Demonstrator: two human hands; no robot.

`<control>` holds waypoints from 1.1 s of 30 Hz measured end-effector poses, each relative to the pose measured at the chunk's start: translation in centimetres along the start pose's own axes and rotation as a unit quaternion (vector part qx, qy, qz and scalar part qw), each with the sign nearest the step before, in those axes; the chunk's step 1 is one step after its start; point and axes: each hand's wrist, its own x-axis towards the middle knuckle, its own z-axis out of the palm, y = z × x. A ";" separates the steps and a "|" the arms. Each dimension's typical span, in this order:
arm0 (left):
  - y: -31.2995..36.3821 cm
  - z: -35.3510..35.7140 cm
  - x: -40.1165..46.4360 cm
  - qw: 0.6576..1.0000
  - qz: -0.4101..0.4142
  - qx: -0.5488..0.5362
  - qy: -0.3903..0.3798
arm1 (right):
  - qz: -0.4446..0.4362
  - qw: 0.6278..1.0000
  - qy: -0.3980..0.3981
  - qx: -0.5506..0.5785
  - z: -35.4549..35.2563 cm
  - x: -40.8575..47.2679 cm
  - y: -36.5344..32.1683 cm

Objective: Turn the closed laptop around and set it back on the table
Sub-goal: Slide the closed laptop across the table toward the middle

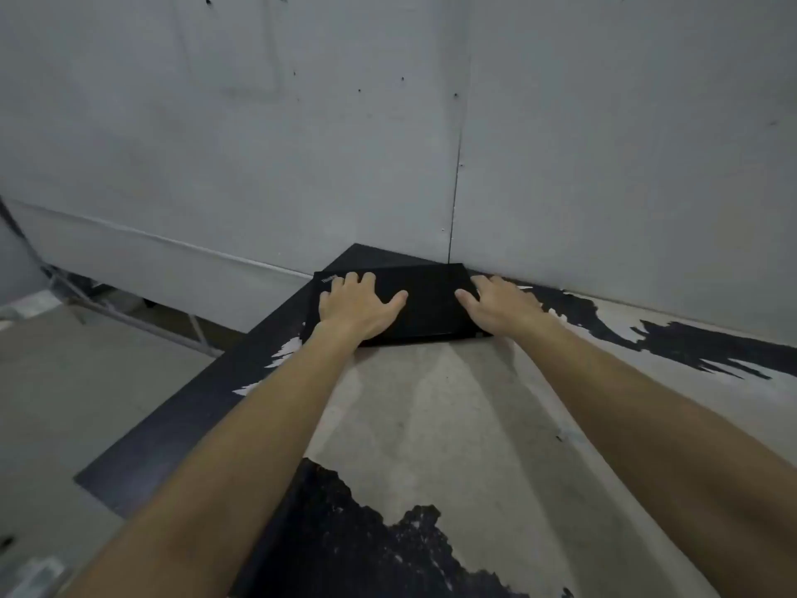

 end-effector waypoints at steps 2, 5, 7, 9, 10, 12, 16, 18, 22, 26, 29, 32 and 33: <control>-0.5 -0.3 0.4 1.000 -0.023 0.008 -0.003 | 0.008 1.000 -0.015 0.010 0.0 0.9 -0.2; -1.7 -0.2 1.7 0.998 -0.066 0.008 -0.013 | 0.033 0.998 -0.041 0.044 0.1 2.8 -0.4; -2.2 0.0 2.1 0.995 -0.094 0.000 -0.025 | 0.052 0.996 -0.053 0.055 0.5 3.5 -0.6; -2.8 0.1 2.5 0.991 -0.124 -0.008 -0.041 | 0.059 0.995 -0.060 0.054 0.8 4.1 -0.8; -3.1 0.2 2.7 0.989 -0.139 -0.013 -0.048 | 0.056 0.995 -0.062 0.047 0.9 4.3 -0.9; -3.5 0.5 2.9 0.985 -0.161 -0.018 -0.057 | 0.056 0.995 -0.063 0.046 1.3 4.8 -1.1; -3.6 0.5 3.5 0.979 -0.195 -0.027 -0.057 | 0.087 0.991 -0.075 0.064 1.3 5.4 -1.5; -3.5 0.5 3.8 0.973 -0.219 -0.047 -0.055 | 0.106 0.989 -0.077 0.072 1.1 5.5 -1.7; -3.4 0.6 4.5 0.961 -0.253 -0.092 -0.054 | 0.134 0.985 -0.075 0.079 1.6 5.8 -2.0; -4.2 0.6 5.7 0.960 -0.254 -0.107 -0.057 | 0.150 0.980 -0.064 0.112 1.9 5.8 -2.1; -4.9 0.8 6.0 0.956 -0.260 -0.117 -0.063 | 0.161 0.970 -0.058 0.172 2.0 6.0 -1.7; -5.2 0.9 5.9 0.956 -0.257 -0.120 -0.071 | 0.167 0.950 -0.056 0.257 1.6 5.6 -1.4; -5.2 0.9 5.9 0.956 -0.255 -0.125 -0.074 | 0.169 0.943 -0.056 0.281 1.4 5.3 -1.2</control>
